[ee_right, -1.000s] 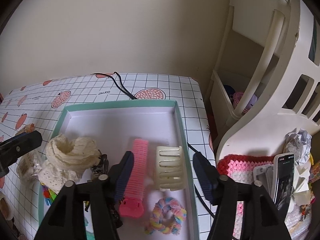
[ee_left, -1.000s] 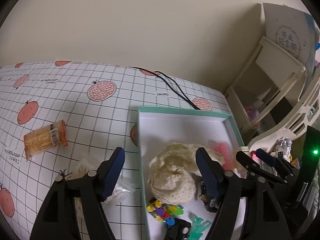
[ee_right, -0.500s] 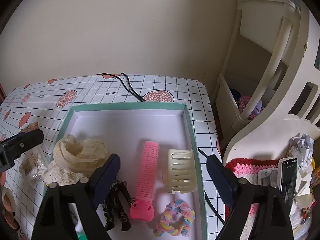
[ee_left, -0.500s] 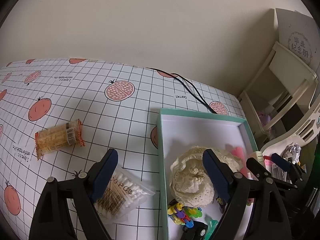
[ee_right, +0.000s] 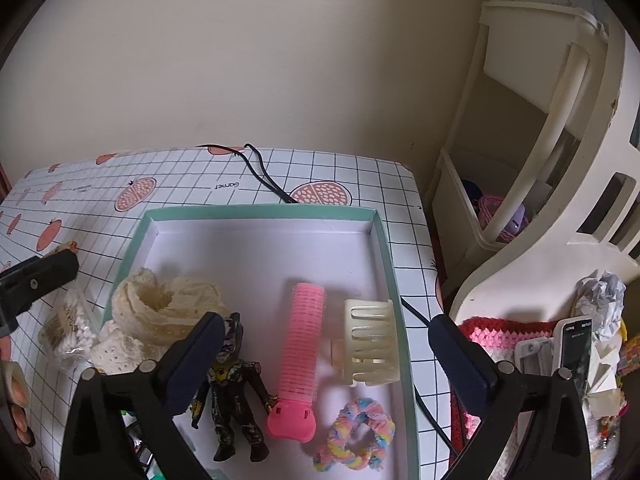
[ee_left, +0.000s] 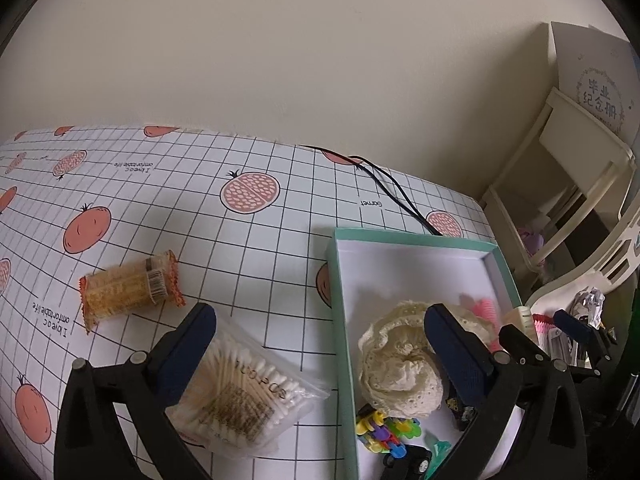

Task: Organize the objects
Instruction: 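Move the left tool to the biscuit snack while the right tool approaches the cotton swab bag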

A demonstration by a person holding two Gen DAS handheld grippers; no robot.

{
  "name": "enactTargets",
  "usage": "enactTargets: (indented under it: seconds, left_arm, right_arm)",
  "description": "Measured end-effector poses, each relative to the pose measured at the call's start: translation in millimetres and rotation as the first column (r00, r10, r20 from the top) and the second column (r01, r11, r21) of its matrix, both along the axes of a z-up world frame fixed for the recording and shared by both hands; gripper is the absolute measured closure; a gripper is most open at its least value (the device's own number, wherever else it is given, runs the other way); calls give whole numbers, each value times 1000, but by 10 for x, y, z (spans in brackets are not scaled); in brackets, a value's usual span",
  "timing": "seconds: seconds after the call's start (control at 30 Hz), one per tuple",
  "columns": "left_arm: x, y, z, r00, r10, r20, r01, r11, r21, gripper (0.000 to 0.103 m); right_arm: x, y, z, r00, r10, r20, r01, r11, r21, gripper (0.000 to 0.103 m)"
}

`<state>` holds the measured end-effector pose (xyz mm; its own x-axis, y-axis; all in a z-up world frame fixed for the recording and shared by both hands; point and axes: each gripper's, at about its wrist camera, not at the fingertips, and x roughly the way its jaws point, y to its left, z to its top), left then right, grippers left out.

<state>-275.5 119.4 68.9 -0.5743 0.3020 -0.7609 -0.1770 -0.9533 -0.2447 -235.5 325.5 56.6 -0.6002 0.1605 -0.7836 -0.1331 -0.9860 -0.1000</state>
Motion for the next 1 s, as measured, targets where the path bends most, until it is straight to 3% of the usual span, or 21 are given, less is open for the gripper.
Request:
enactTargets:
  seconds: [0.33, 0.5, 0.63, 1.0]
  left_arm:
    - [-51, -162, 6, 1000, -13, 0, 13, 1000, -15, 0]
    - [-98, -285, 7, 999, -34, -6, 34, 998, -44, 0]
    - [-115, -431, 1, 999, -38, -33, 34, 992, -123, 0]
    - [-217, -945, -93, 999, -30, -17, 27, 987, -159, 0]
  right_arm:
    - [-32, -51, 44, 999, -32, 11, 32, 999, -17, 0]
    - [-24, -170, 220, 1000, -20, -20, 20, 1000, -21, 0]
    - [-61, -395, 370, 999, 28, -39, -28, 999, -17, 0]
    - [-26, -1123, 345, 982, 180, -53, -183, 982, -45, 0]
